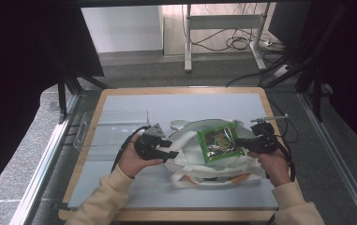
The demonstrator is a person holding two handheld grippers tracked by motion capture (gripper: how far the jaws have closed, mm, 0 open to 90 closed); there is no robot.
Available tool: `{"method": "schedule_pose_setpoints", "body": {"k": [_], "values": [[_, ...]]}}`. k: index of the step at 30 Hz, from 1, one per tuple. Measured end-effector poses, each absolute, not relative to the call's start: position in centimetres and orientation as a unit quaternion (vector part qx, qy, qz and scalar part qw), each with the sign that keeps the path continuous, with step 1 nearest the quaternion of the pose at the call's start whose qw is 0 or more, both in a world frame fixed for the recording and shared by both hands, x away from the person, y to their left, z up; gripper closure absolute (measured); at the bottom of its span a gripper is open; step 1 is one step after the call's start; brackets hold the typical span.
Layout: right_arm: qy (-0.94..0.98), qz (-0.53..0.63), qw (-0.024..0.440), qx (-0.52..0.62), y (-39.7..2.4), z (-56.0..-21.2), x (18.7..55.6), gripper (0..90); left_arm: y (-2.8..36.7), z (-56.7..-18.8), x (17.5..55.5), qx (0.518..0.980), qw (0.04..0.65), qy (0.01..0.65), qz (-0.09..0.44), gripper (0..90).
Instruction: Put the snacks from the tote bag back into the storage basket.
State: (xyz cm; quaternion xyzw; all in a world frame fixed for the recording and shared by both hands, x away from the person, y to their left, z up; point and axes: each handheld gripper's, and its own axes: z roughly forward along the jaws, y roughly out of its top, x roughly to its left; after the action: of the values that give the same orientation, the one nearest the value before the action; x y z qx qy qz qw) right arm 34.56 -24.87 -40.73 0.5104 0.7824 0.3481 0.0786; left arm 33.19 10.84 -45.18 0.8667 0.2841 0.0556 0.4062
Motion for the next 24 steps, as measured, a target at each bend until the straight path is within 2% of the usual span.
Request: {"method": "schedule_pose_setpoints", "body": {"k": [24], "values": [[0.802, 0.403, 0.088, 0.431, -25.4, -39.2, 34.6, 89.0, 11.8, -44.7, 33.4, 0.859, 0.414, 0.296, 0.059, 46.8]]}}
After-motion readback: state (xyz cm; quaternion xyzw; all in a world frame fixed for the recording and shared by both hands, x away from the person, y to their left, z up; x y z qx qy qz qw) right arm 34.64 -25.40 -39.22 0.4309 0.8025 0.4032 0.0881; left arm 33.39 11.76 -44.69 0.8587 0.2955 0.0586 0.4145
